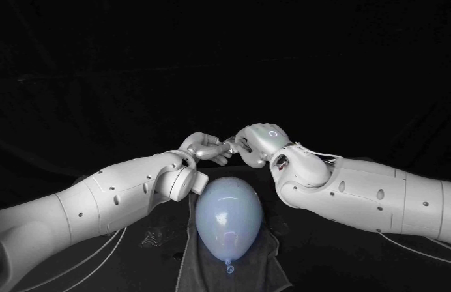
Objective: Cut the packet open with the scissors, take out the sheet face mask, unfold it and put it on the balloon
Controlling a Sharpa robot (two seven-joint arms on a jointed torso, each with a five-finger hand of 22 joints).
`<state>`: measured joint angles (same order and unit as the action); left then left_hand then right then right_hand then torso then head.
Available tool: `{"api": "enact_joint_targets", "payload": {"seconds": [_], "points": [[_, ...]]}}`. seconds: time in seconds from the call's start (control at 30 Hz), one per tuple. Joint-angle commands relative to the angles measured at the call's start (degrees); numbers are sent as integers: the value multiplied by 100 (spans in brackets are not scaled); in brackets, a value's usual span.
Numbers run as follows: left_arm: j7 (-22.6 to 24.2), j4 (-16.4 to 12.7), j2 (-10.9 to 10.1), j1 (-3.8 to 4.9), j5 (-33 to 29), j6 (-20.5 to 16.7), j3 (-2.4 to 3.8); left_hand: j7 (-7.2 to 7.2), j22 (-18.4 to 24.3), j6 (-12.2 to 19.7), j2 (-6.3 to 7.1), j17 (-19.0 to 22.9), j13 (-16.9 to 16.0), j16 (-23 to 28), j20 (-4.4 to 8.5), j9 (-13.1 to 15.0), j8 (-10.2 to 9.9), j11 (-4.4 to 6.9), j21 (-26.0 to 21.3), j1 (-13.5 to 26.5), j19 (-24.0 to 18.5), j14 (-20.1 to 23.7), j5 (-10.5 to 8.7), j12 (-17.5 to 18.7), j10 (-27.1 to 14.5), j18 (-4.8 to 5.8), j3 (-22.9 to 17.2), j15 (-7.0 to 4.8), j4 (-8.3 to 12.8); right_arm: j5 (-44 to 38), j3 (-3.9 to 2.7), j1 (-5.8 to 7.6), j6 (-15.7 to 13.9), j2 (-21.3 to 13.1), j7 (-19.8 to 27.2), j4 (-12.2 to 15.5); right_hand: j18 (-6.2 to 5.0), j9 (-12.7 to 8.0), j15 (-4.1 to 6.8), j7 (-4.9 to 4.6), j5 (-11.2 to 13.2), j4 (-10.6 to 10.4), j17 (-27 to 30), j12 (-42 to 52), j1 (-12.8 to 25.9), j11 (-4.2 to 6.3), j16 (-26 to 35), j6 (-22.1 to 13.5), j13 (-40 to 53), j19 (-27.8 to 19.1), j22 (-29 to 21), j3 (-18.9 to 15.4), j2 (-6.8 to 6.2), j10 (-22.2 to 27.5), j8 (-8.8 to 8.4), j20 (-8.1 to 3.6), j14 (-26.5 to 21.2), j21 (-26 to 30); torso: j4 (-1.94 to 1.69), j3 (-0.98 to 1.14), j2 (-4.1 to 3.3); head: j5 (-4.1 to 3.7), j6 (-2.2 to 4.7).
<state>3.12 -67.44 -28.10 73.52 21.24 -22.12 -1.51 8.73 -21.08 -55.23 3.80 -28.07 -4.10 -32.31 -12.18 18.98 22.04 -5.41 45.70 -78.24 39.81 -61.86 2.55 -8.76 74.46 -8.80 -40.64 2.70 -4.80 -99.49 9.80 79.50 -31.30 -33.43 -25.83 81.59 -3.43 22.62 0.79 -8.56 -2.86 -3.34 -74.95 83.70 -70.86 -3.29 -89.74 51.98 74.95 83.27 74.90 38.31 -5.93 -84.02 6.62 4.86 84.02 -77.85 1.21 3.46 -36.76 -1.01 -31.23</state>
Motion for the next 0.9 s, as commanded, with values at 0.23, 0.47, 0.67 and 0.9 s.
{"api": "enact_joint_targets", "payload": {"seconds": [0.23,0.47,0.67,0.9], "points": [[148,-49,21,9,9,190,5,15,-14,-23,-57,9,7,8,-16,259,26,40,43,28,-60,9,17,37,61,-109,-128,-27,82,259,-6,2,116,179,-7,-230,44,-81,-94,-70,11,-64,-1505,-64,96,-93,-26,-174,1064,-26,913,-260,-314,-263,-144,103,598,76,-4,-9,-7,-21,13],[185,-73,17,9,19,225,5,17,-19,-20,-60,10,8,11,-18,260,25,38,49,32,-70,15,17,43,56,-107,-129,-25,84,368,-6,-1,209,258,55,-324,34,-117,-107,-80,11,-52,-1505,-113,36,-104,-26,-226,1033,-43,901,-360,-408,-232,-193,126,598,113,-1,-5,-4,-27,17],[209,-93,10,9,55,239,6,18,-23,-18,-66,11,9,13,-21,263,25,36,54,36,-79,20,16,48,53,-105,-128,-22,84,461,-6,-1,321,293,160,-353,29,-132,-108,-72,10,-37,-1505,-121,-14,-100,-26,-248,1028,-53,895,-384,-422,-225,-212,132,598,133,0,-5,-5,-27,19],[237,-88,9,9,93,224,6,20,-30,-13,-81,12,10,17,-25,267,26,32,62,43,-95,30,14,57,47,-101,-128,-17,82,590,-6,-1,542,291,347,-324,21,-142,-80,-22,10,33,-1505,-121,-172,-63,-26,-189,1028,-68,887,-403,-406,-219,-196,124,598,164,6,1,0,-28,9]]}}
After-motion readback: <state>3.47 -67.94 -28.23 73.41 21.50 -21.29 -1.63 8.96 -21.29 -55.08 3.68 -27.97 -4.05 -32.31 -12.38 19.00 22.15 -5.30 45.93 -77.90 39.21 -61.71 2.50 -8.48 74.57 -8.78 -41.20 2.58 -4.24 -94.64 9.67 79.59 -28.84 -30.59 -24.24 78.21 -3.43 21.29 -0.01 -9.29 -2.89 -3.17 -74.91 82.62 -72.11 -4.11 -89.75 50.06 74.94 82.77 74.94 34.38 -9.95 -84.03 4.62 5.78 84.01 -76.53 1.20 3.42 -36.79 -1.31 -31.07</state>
